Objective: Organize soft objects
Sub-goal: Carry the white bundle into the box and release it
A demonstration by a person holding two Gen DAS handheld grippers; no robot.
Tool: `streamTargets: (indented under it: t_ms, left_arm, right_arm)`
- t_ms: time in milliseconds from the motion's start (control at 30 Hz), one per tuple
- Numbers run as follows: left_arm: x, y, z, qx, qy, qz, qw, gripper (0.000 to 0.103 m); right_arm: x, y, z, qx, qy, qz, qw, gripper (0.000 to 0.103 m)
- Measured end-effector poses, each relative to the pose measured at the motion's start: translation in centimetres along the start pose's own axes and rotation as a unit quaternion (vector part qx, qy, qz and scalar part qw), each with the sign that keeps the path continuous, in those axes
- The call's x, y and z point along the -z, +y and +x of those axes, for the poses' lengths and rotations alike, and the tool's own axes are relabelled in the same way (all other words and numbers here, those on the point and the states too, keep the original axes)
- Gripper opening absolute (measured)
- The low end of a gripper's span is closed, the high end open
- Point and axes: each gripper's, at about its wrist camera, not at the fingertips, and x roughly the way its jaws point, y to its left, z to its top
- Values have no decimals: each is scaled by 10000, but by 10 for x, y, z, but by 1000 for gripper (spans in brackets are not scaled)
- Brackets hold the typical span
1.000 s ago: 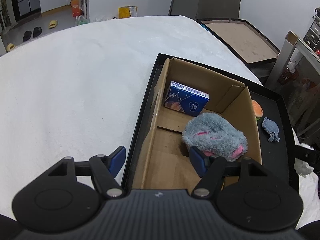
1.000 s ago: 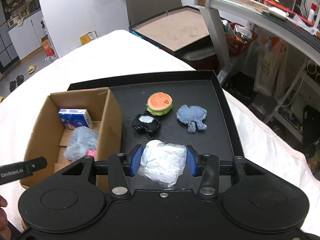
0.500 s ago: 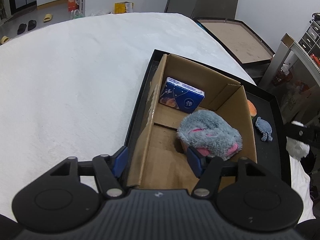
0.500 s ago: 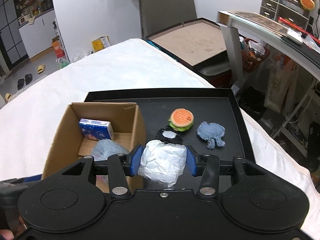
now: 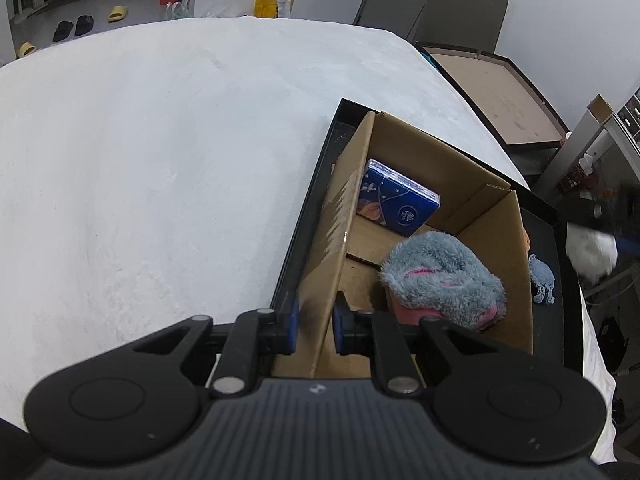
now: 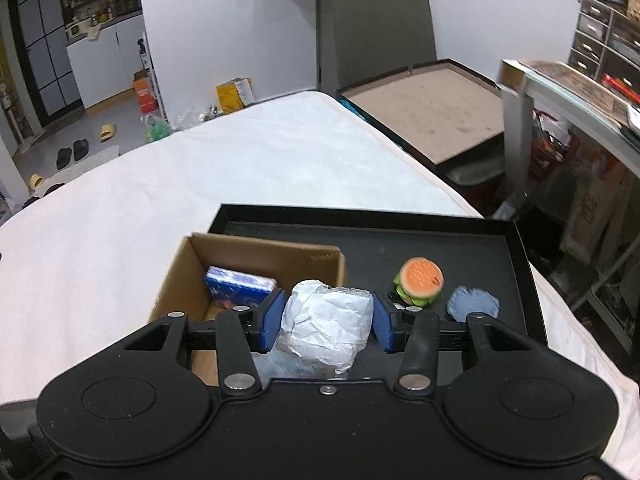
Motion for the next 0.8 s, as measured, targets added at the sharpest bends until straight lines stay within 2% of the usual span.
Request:
streamTargets:
  t_ms: [67,100,133,200,567,800]
  left_arm:
    - [0,1,0,13,9,-14,10000,15]
    - [0,2,0,20,16,-25,10000,15]
    - [0,2,0,25,22,-29,10000,15]
    - [1,2,-1,24,19,-3,10000,16]
    - [0,-3,-1,-41,29,43,10000,16]
    - [1,-6,-5,-86,-38,94,9999,20]
  right_arm:
    - [-5,3,-1,-122,-101,-10,9999,47]
    - [-8,4,-1,-171,-186,-34,9997,51]
    - [-10,5,-1,-126,-247,-77,9996,62]
    - [-12,4,-3,8,-347,-106,9993,70]
    - [10,-42,-5,359,-70,274,9990,71]
    - [22,-77,-11,441,-64,461,9979,71]
